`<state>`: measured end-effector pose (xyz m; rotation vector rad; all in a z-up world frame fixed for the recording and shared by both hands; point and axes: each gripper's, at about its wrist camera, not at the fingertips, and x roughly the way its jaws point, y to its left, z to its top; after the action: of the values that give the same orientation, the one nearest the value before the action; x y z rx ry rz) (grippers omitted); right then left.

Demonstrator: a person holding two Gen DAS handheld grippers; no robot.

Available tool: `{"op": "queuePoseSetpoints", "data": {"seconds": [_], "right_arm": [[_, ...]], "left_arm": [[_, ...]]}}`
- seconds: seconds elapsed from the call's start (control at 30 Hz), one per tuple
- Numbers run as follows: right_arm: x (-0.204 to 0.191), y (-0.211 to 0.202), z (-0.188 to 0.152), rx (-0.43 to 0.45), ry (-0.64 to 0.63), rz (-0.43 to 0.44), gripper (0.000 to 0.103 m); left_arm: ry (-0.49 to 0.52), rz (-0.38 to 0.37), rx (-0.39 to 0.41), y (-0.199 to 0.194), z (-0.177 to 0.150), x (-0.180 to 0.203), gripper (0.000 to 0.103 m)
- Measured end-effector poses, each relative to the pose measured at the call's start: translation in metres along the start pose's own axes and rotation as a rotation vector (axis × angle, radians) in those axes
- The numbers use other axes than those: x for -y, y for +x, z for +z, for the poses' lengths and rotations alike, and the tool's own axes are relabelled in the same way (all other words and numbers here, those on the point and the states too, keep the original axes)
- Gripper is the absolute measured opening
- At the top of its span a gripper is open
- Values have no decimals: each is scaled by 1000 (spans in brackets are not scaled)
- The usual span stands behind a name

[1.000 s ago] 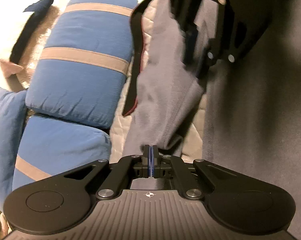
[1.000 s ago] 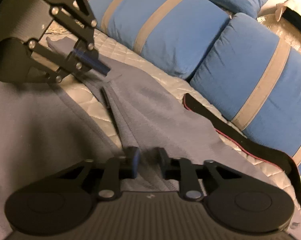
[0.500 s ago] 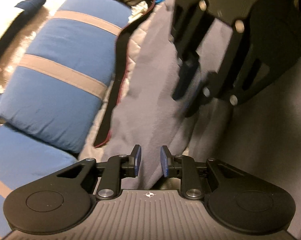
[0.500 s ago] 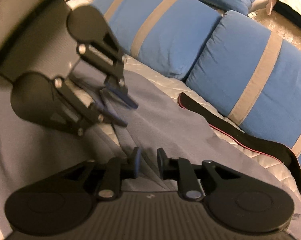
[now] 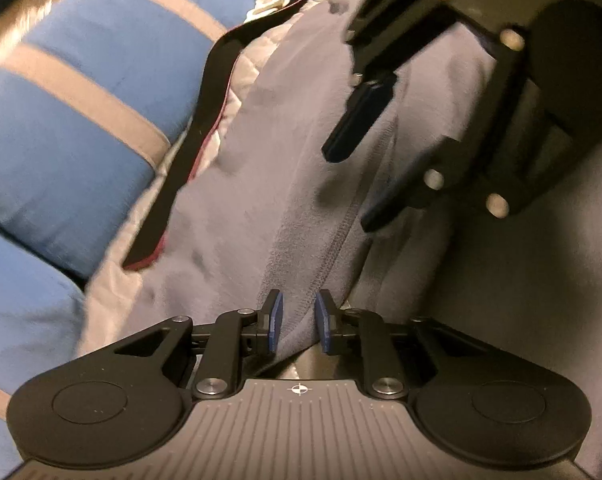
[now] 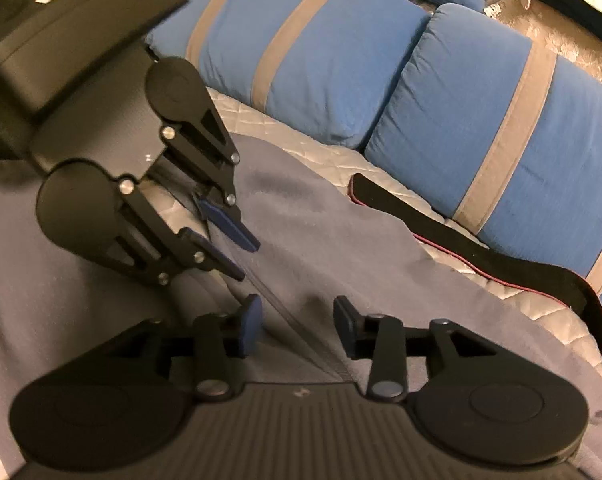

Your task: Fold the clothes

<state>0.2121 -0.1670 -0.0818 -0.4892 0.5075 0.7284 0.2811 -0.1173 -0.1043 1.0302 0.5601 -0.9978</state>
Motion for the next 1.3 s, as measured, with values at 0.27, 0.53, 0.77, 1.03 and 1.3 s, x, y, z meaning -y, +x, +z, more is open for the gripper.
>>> {"op": "queuePoseSetpoints", "data": {"seconds": [0.27, 0.53, 0.77, 1.03, 1.3], "right_arm": [[0, 0, 0, 32, -8, 1, 57], [-3, -2, 12, 93, -11, -2, 55], [-11, 1, 15, 90, -68, -63, 45], [-26, 1, 11, 95, -207, -134, 7], [-45, -8, 1, 87, -399, -218, 4]], "left_arm": [[28, 134, 114, -31, 1, 3, 4], [70, 219, 177, -51, 2, 16, 4], [81, 226, 196, -54, 3, 21, 4], [73, 230, 203, -56, 4, 21, 5], [78, 280, 169, -59, -3, 27, 19]]}}
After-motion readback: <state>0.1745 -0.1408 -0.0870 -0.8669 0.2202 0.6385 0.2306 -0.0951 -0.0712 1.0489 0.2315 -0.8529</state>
